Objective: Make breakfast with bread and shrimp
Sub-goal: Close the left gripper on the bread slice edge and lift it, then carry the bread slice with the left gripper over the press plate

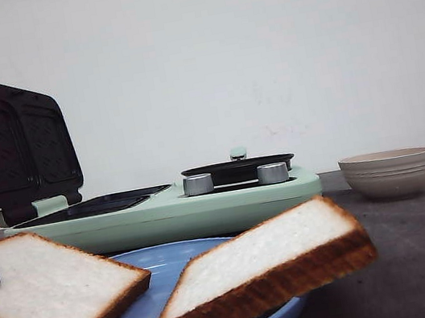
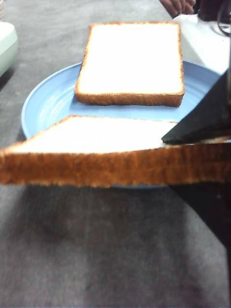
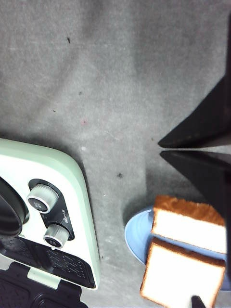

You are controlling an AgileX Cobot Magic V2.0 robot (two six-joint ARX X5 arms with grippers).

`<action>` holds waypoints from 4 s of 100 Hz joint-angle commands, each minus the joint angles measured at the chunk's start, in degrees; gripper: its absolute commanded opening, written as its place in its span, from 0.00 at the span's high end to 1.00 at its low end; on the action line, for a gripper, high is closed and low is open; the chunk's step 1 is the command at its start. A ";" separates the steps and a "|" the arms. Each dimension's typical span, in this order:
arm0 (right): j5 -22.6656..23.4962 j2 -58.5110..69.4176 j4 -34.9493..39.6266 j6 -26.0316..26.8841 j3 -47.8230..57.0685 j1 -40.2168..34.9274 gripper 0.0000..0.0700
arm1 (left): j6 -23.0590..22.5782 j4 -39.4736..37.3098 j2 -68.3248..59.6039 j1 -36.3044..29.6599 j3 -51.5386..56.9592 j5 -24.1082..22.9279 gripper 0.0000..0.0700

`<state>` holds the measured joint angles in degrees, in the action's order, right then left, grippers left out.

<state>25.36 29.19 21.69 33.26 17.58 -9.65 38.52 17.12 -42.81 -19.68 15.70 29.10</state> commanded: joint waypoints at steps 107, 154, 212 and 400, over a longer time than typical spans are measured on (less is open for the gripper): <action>0.13 0.26 -0.20 -0.22 0.66 0.04 1.00 | -9.20 3.41 1.05 -0.22 16.33 -8.35 0.99; 0.66 0.26 -0.15 -0.31 0.66 0.04 1.00 | -18.51 -9.38 -11.04 -0.22 20.13 -17.33 0.99; 0.79 0.26 -0.13 -1.97 0.66 0.02 1.00 | -35.30 -8.96 -38.47 -0.22 50.58 -27.36 0.99; 0.17 0.26 2.27 -5.20 0.66 0.02 1.00 | -80.26 -27.43 -69.55 -2.14 64.26 -46.31 0.99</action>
<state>25.52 29.19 23.88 28.73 17.58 -9.65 -41.32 -10.44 -110.76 -21.56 78.50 -17.65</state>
